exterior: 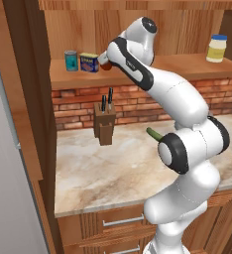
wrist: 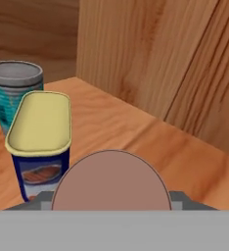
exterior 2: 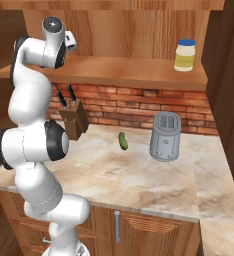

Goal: Pick the cans from the counter and place them in their designated side in the cabinet.

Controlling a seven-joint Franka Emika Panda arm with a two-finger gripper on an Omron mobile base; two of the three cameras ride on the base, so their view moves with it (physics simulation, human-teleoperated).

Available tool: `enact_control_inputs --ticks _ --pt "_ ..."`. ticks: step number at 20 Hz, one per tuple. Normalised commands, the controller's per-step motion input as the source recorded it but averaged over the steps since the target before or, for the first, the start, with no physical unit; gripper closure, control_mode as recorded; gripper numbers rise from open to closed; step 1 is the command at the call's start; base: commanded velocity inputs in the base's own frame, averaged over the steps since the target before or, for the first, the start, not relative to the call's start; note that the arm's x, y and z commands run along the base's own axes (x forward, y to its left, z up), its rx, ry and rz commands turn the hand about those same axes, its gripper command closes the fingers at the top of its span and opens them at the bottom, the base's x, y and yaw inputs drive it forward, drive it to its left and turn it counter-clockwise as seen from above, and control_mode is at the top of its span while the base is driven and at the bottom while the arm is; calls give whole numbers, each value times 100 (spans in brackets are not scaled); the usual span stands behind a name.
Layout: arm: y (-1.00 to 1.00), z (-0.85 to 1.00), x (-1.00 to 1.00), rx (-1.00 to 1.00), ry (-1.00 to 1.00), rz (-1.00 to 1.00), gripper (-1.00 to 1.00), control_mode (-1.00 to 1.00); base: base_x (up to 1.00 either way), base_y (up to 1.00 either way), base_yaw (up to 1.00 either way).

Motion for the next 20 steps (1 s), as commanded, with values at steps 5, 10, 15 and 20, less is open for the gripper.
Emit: enact_control_inputs --ticks 5,10,15,20 --pt "7 -17 10 -5 1 5 -100 -100 0 0 0" --pt "0 -4 0 -2 -5 5 -100 -100 0 0 0" --pt "0 -3 0 -2 -6 5 -100 -100 0 0 0" --pt "0 0 0 -1 -8 5 -100 -100 0 0 0"
